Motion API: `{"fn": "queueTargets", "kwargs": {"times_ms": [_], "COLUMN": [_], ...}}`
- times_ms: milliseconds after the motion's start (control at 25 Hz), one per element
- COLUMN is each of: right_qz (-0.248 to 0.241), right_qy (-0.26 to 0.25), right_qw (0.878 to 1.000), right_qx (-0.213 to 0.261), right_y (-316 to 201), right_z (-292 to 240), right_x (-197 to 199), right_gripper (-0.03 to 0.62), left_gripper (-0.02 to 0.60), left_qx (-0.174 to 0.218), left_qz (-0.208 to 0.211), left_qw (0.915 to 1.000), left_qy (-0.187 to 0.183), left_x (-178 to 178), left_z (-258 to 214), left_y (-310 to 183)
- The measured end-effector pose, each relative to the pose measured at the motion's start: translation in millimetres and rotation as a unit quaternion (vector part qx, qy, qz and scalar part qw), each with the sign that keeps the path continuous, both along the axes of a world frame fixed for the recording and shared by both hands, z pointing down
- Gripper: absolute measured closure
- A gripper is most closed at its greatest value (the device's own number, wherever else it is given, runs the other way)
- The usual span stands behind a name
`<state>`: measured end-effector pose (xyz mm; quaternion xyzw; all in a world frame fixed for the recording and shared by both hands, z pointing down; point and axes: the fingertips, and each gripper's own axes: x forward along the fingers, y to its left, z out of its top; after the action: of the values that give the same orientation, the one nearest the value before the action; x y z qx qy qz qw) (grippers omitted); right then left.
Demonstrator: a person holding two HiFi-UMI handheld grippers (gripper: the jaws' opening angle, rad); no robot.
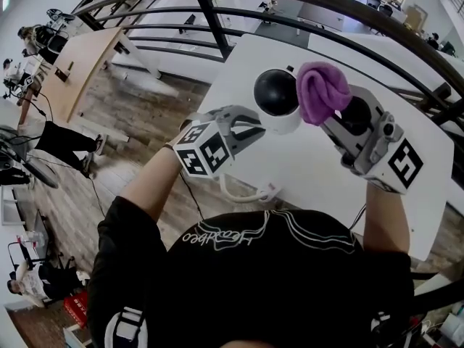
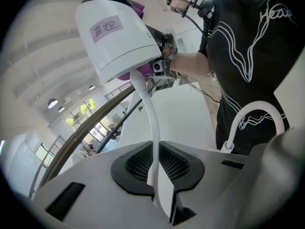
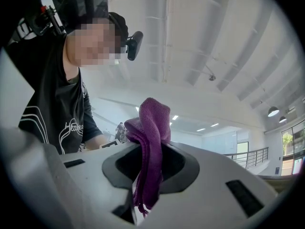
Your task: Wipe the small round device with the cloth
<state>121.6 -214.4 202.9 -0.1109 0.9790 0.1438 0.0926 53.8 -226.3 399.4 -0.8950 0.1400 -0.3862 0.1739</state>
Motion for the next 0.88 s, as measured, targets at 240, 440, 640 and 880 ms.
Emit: {"fn": "queueTargets", "kwargs": {"times_ms": [240,440,640,880], "right_qz": [0.024,0.040,0.048,0.059], "right_qy": [0.039,0.074,0.094,0.105], "right_qw": [0.998,0.995,0.994,0.993], "right_qx": [0.031,0.048,0.037,0.018], "right_y": [14.4,31.4,40.0,42.5], "right_z": [0.1,24.3,49.6,67.8], "right_x": [0.5,-0.7,-2.6,-6.5], "right_gripper": [0.527,0.528,0.528,0.527], "left_gripper": [0.534,0.534,0.534,0.534], "left_qx": [0.001,-0.001,-0.006,-0.013], "left_qz": [-0.004,-0.003,-0.001,0.005], "left_qw": [1.0000,1.0000,1.0000,0.9998], "left_qy": [0.001,0.001,0.005,0.017], "left_x": [1.3,1.0,0.9,-1.6], "left_z": [-14.4,-5.1,2.7,3.1], "left_y": [-1.1,3.9,6.0,5.2]}}
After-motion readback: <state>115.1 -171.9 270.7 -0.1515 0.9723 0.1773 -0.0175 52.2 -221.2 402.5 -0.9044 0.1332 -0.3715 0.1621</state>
